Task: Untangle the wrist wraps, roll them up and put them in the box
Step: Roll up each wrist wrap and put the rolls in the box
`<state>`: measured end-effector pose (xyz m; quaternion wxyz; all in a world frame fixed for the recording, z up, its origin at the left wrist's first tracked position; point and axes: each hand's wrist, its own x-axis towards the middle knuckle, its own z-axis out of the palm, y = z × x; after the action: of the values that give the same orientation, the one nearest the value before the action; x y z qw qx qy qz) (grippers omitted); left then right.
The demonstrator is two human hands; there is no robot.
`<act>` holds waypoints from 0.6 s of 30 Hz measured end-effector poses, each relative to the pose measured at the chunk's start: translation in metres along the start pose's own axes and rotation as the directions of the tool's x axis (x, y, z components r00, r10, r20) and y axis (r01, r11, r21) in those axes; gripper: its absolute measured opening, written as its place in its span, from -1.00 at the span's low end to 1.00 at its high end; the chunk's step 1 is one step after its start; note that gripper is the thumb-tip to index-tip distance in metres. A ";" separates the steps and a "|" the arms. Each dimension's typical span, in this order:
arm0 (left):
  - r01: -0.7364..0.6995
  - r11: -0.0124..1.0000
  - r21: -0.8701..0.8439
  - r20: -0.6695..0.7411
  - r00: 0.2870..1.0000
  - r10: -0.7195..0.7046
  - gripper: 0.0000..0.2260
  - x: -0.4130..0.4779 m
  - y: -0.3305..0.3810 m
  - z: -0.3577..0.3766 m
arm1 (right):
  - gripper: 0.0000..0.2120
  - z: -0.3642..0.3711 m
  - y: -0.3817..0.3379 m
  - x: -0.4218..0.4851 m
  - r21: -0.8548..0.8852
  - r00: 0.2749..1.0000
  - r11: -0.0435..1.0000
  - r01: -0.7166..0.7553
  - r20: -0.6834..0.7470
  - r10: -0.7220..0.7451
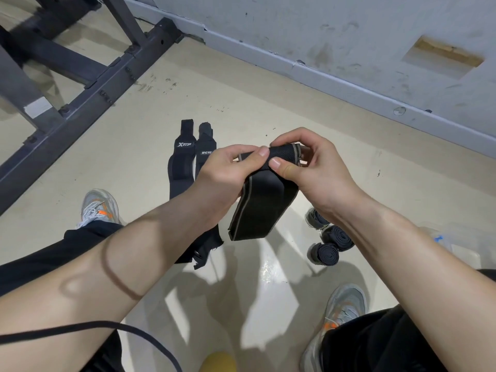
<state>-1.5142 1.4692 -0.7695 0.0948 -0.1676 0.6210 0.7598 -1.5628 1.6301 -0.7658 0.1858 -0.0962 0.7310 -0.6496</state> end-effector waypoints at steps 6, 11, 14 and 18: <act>-0.046 0.998 -0.045 -0.148 0.988 0.038 -0.56 0.003 0.003 0.002 | -0.69 0.010 0.011 -0.001 -0.047 0.990 0.989 -0.137 0.036 0.139; -0.034 0.999 -0.006 -0.253 0.967 0.031 -0.68 -0.001 -0.012 0.012 | -0.71 0.021 0.014 -0.012 -0.325 0.982 0.938 -0.116 0.106 0.158; -0.034 0.999 0.027 -0.295 0.955 0.040 -0.66 -0.001 -0.019 0.011 | -0.55 0.022 0.015 -0.015 -0.307 0.974 0.949 -0.070 0.183 0.131; -0.080 0.992 0.098 -0.334 0.936 0.108 -0.70 -0.001 -0.016 0.005 | -0.57 0.021 0.014 -0.013 -0.286 0.971 0.955 -0.077 0.198 0.137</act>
<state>-1.5085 1.4777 -0.7831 -0.0430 -0.2618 0.6663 0.6969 -1.5417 1.6176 -0.7798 0.2838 -0.1510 0.7940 -0.5160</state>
